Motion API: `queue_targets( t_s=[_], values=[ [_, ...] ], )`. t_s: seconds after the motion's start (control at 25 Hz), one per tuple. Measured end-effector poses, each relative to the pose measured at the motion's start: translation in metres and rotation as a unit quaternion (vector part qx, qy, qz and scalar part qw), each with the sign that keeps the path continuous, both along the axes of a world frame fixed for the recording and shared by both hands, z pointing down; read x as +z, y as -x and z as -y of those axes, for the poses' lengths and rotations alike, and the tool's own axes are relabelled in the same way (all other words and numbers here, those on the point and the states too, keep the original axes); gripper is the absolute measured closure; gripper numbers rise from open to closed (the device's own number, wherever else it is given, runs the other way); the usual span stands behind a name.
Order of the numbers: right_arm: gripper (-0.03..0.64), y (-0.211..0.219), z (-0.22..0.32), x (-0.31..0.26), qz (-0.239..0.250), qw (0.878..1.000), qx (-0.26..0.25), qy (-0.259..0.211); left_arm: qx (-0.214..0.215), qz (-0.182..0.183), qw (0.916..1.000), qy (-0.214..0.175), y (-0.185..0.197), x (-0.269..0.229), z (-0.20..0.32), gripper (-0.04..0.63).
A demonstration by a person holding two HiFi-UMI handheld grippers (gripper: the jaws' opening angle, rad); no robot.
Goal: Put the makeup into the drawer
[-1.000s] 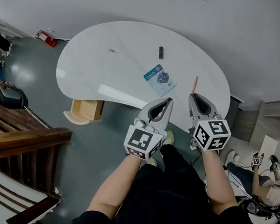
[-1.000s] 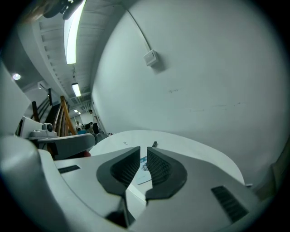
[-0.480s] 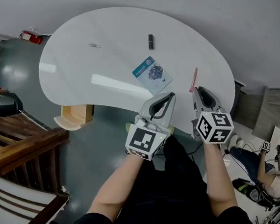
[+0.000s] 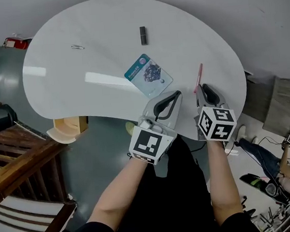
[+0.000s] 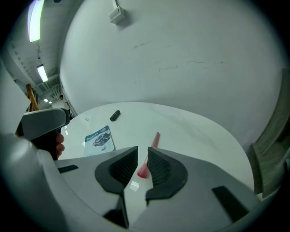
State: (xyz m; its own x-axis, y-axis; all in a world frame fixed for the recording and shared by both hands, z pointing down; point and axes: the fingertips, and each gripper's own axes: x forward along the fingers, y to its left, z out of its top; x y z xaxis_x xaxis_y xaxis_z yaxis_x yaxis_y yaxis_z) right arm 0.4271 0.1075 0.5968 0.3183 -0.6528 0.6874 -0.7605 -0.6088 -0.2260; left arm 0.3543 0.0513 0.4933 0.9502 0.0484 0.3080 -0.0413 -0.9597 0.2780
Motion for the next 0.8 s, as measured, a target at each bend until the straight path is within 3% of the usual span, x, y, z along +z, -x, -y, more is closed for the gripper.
queue_targets(
  t_s=[0.64, 0.8],
  values=[
    [0.522, -0.012, 0.01, 0.043, 0.018, 0.997, -0.018, 0.069, -0.006, 0.02, 0.9996, 0.02, -0.014, 0.034, 0.0, 0.586],
    [0.557, -0.015, 0.007, 0.044, 0.017, 0.996, -0.017, 0.083, -0.006, 0.02, 0.9996, 0.021, -0.019, 0.036, 0.0, 0.586]
  ],
)
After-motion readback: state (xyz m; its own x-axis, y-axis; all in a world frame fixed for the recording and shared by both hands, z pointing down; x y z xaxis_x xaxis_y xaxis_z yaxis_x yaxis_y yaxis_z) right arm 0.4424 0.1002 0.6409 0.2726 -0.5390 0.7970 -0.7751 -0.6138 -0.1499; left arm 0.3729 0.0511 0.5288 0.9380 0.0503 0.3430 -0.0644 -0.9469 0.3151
